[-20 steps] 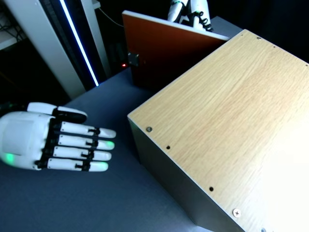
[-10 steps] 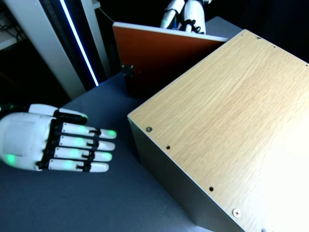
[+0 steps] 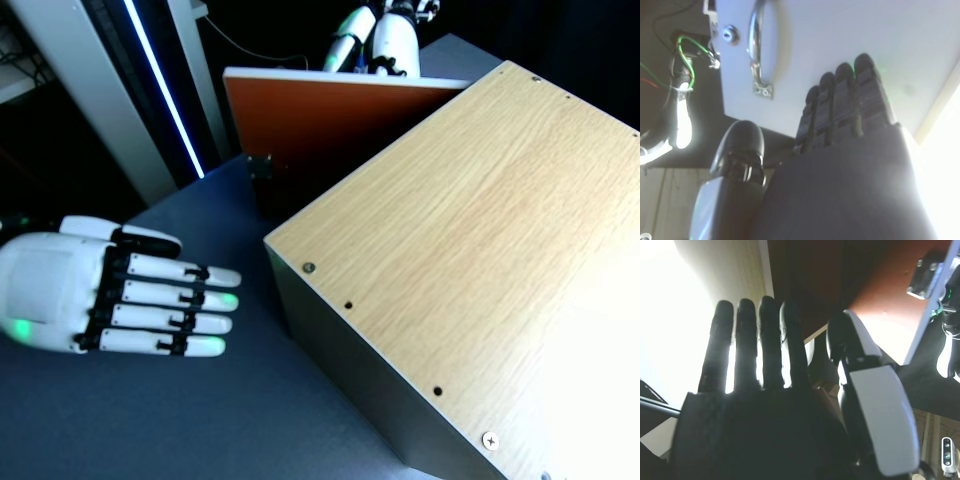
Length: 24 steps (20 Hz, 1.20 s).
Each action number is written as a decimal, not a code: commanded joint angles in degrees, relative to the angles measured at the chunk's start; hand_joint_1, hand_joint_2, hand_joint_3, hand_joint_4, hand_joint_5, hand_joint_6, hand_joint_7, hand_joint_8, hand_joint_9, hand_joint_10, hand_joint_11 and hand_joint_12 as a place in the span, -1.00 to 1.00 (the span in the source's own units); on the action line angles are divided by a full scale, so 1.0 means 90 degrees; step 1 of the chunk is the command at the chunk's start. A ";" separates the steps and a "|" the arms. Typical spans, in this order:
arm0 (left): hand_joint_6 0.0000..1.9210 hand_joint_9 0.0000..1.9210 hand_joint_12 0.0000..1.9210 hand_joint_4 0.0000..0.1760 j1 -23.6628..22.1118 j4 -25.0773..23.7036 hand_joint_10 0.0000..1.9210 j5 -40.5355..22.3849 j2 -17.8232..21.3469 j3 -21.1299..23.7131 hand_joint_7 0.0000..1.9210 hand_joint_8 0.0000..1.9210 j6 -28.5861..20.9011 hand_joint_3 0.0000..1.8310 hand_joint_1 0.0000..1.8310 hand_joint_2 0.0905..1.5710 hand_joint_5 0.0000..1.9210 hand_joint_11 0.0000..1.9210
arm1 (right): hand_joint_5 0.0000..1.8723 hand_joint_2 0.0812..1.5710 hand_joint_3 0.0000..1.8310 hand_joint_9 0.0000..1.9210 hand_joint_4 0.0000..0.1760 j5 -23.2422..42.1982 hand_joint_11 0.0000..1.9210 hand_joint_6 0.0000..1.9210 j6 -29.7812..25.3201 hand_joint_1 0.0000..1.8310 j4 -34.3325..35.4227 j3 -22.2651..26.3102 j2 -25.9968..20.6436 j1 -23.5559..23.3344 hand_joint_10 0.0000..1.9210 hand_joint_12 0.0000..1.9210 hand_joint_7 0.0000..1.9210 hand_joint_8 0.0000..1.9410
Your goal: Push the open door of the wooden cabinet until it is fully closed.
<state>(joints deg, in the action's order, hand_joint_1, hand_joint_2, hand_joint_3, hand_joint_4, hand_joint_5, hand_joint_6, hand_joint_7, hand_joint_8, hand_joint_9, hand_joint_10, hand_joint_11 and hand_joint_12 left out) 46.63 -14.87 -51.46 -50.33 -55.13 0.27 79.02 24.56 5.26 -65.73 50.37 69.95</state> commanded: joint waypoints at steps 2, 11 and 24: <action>-1.00 -0.89 -1.00 -1.00 -0.0152 0.0083 -1.00 -0.0591 -0.0103 -0.0059 -0.86 -1.00 -0.0030 -0.99 -1.00 0.96 -0.91 -0.96 | -0.58 0.75 -1.00 -0.69 -1.00 0.0778 -0.83 -1.00 -0.0048 -0.43 0.0171 -0.0023 0.0008 -0.0064 -1.00 -0.85 -0.61 -1.00; -0.99 -0.92 -1.00 -1.00 -0.0886 -0.0419 -1.00 0.0116 -0.0752 -0.0458 -0.87 -1.00 -0.0030 -0.96 -1.00 1.00 -0.84 -0.98 | -0.59 0.77 -1.00 -0.68 -1.00 0.0784 -0.80 -1.00 -0.0057 -0.52 0.0178 -0.0020 0.0008 -0.0070 -1.00 -0.85 -0.60 -1.00; -1.00 -0.84 -0.96 -1.00 -0.1471 -0.0339 -0.99 0.0558 -0.1239 -0.0791 -0.81 -1.00 -0.0030 -1.00 -1.00 0.96 -0.80 -0.89 | -0.60 0.79 -1.00 -0.68 -1.00 0.0797 -0.80 -1.00 -0.0061 -0.60 0.0228 -0.0021 0.0023 -0.0069 -1.00 -0.85 -0.61 -1.00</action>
<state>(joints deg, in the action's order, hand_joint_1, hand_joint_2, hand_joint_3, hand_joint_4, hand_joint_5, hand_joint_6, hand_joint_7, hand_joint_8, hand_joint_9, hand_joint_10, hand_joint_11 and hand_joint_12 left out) 34.00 -18.96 -39.68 -61.34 -62.13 0.25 79.33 24.40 5.56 -65.73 50.48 69.95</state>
